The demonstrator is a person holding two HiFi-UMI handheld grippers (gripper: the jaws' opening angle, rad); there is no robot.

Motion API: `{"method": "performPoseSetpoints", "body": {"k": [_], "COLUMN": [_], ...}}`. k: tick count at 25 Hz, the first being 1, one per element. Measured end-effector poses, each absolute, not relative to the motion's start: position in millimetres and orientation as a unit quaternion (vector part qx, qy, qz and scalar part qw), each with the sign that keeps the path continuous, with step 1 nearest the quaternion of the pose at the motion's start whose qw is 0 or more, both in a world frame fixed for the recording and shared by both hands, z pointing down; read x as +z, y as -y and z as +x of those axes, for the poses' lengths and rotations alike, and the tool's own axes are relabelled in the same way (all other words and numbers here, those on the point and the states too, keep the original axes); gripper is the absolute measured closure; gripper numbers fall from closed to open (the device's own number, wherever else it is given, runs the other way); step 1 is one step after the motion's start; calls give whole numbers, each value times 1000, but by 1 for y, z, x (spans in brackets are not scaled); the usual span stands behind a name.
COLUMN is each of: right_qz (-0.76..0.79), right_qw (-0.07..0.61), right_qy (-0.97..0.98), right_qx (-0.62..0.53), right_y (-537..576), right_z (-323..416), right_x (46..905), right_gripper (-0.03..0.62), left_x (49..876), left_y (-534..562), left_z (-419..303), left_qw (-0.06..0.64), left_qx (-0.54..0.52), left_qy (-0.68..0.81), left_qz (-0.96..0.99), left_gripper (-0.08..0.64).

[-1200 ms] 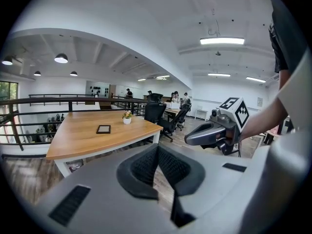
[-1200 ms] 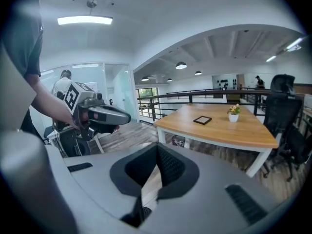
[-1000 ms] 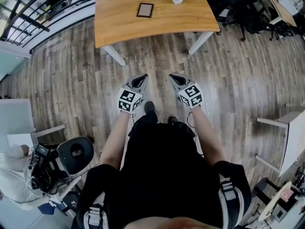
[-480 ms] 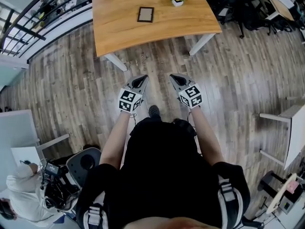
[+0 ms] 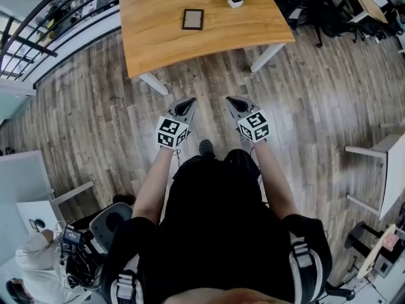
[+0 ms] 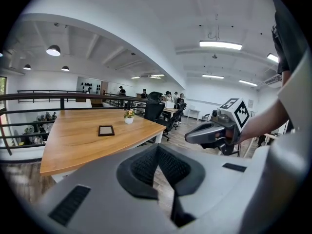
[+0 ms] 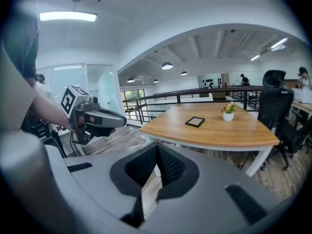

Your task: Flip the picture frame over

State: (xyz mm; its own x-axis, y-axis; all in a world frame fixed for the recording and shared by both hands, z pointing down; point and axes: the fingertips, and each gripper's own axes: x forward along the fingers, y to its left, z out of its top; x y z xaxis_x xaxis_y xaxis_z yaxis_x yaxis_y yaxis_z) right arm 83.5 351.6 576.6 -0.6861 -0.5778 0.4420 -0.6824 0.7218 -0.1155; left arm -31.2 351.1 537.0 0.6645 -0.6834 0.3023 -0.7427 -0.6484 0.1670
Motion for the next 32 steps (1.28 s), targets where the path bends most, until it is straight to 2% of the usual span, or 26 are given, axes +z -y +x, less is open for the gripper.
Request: {"method": "performPoseSetpoints", "body": {"k": [21,32], "right_qz": [342,325], "right_qw": [190,196], "right_qy": [910,911], "right_qx": [138,163], "right_y": [-316,-255], "right_z": [65,66], "right_x": [574,591], "right_gripper": [584,583], "left_x": [534,543], "left_y": [-326,-261], "left_z": [-54,-55], "left_qw": [141,156], "left_qx": [110,123], "left_qy": [411,423], "left_qz": [894,884], "left_gripper": [540,540]}}
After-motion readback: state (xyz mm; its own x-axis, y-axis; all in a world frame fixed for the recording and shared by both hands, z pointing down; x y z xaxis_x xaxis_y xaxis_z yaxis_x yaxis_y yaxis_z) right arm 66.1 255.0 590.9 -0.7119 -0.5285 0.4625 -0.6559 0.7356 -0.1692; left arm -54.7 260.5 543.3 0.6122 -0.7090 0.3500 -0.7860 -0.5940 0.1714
